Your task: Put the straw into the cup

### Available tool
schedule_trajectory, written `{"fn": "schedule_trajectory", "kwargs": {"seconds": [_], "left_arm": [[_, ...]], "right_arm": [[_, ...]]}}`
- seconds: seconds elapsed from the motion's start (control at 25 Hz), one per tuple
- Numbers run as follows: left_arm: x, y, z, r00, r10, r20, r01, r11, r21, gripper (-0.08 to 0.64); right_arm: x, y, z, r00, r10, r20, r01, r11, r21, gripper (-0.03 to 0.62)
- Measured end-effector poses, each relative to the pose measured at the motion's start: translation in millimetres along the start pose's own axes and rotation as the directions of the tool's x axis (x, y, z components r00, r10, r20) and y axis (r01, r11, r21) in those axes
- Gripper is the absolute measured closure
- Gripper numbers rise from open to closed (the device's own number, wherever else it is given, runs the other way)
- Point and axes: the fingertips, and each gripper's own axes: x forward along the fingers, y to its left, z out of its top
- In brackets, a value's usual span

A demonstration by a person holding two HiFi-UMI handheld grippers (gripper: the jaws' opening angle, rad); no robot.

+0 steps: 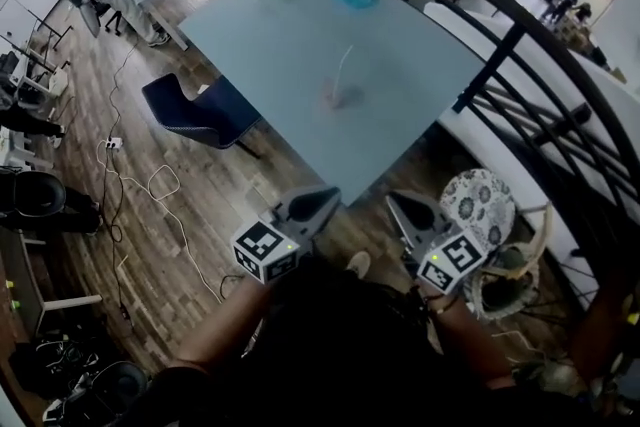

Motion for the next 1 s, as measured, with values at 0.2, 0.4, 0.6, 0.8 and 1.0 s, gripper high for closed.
{"fn": "schedule_trajectory", "kwargs": {"seconds": [0.2,0.4,0.6,0.8,1.0], "left_arm": [[-26.1,-3.2,1.7,1.0,0.009,0.015,-0.009,1.0,0.0,0.549],[-47.2,-5.7,3.8,1.0,-0.001,0.024,0.0,1.0,0.015,0.549],[-83.4,-9.4,-0.5,1.0,-0.003,0.026,0.003,1.0,0.024,0.549],[-125.8,-14.6,-11.3,1.0,-0.021,0.016,0.02,1.0,0.022,0.549],[-172.8,-15.7,-18.0,0.999,-0.049,0.015,0.048,0.999,0.021,0.549]], "right_arm": [[10.4,32.2,4.6,1.0,0.019,0.009,-0.019,0.999,-0.026,0.58],[14.7,55.8,1.5,1.0,0.004,0.029,-0.004,1.0,-0.026,0.58],[22.4,90.8,-8.3,1.0,0.006,0.03,-0.006,1.0,-0.026,0.58],[28.8,131.0,-14.2,0.998,0.009,0.057,-0.008,1.0,-0.026,0.58],[36.6,176.2,-22.1,0.998,-0.017,0.063,0.019,1.0,-0.025,0.581]]}}
